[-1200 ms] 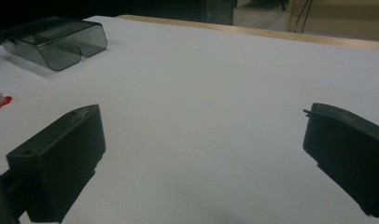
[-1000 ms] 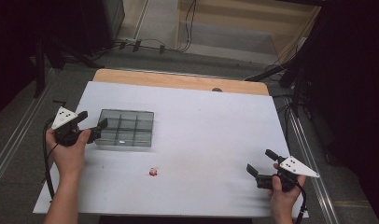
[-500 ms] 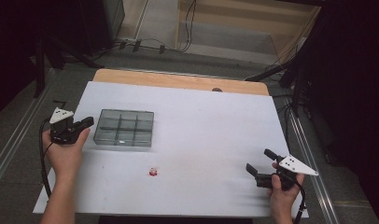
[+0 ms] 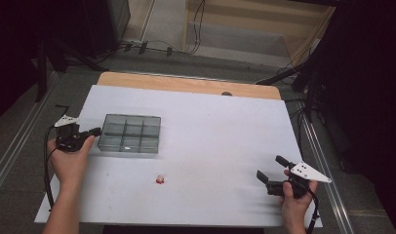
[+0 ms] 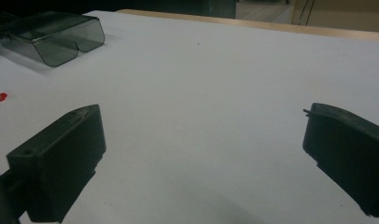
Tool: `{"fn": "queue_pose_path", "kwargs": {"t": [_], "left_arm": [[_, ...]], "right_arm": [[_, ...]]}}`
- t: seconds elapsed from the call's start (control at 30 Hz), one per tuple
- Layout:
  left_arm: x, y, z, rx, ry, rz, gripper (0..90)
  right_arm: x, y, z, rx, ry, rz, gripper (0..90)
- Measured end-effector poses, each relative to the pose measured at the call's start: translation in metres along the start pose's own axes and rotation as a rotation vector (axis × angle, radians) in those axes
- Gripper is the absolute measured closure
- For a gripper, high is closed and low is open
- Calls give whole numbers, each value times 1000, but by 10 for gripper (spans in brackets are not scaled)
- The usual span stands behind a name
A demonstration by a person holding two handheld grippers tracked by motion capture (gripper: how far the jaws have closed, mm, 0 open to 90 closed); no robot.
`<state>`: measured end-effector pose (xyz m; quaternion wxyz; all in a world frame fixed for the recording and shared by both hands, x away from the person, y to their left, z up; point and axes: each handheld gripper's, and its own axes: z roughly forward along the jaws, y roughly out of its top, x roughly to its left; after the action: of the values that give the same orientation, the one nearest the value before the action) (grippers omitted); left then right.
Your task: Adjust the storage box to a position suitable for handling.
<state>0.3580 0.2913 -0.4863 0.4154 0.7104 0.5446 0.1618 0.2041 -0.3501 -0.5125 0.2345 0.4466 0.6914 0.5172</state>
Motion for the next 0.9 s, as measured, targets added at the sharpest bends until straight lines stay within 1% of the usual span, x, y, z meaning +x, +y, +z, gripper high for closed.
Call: {"fn": "queue_pose_path", "kwargs": {"t": [0.1,0.13,0.2,0.5,0.9], "left_arm": [[-2,0,2,6,-4,7,891],[-2,0,3,14,1,14,891],[-2,0,3,18,-5,16,892],[-1,-1,4,18,-11,11,893],[-3,0,4,15,1,19,894]], "right_arm": [[0,0,0,2,-3,4,0],[0,0,0,3,-5,6,0],[0,0,-1,4,-5,8,0],[1,0,1,11,-3,3,0],[2,0,3,15,0,0,0]]}}
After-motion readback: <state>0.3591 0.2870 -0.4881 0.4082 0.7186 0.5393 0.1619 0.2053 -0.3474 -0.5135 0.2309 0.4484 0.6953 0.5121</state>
